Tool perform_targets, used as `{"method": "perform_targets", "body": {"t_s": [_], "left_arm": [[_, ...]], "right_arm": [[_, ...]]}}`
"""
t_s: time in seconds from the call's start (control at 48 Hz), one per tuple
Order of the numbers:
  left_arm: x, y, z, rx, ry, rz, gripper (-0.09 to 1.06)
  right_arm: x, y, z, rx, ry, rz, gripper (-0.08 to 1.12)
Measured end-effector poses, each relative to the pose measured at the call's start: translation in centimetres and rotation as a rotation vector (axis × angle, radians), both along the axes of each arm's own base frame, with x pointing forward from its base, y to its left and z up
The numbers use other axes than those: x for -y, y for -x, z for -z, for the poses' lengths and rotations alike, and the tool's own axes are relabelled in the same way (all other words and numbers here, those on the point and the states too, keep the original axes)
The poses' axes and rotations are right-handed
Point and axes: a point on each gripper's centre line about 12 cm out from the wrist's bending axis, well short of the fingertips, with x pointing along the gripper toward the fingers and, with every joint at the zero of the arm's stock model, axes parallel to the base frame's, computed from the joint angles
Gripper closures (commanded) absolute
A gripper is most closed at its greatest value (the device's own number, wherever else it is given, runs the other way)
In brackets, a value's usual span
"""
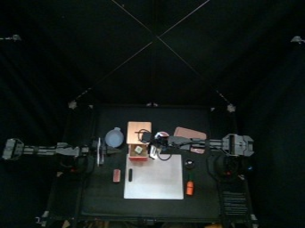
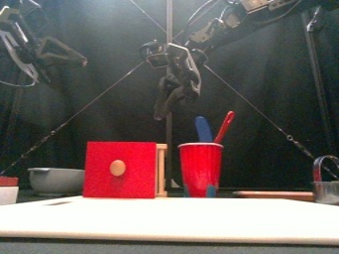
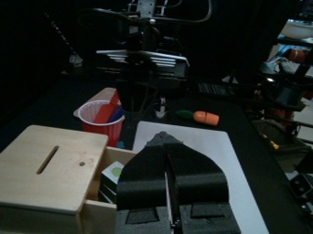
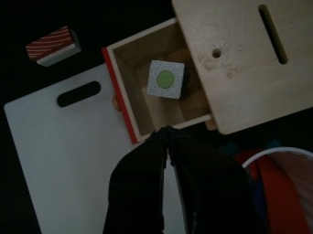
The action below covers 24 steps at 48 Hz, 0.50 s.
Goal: Place sushi on board then cut the sushi with the knife then place the pieces on the plate
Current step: Place the sushi on the board
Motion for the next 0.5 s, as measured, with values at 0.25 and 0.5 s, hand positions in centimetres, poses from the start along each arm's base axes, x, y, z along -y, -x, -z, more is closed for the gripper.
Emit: {"method": "perform_targets", "body": {"t_s": [0.25, 0.5], "left_arm": [[-0.1, 0.0, -0.1, 0.018, -0.001, -0.004, 0.86], [-0.1, 0.0, -0.1, 0.023, 0.0, -0.005, 0.86]], "right_arm": [[0.3, -0.5, 1.0, -0.021, -0.001, 0.046, 0.09], [1.0, -2.4, 1.6, -0.012, -0.02, 0.13, 0.09]]}}
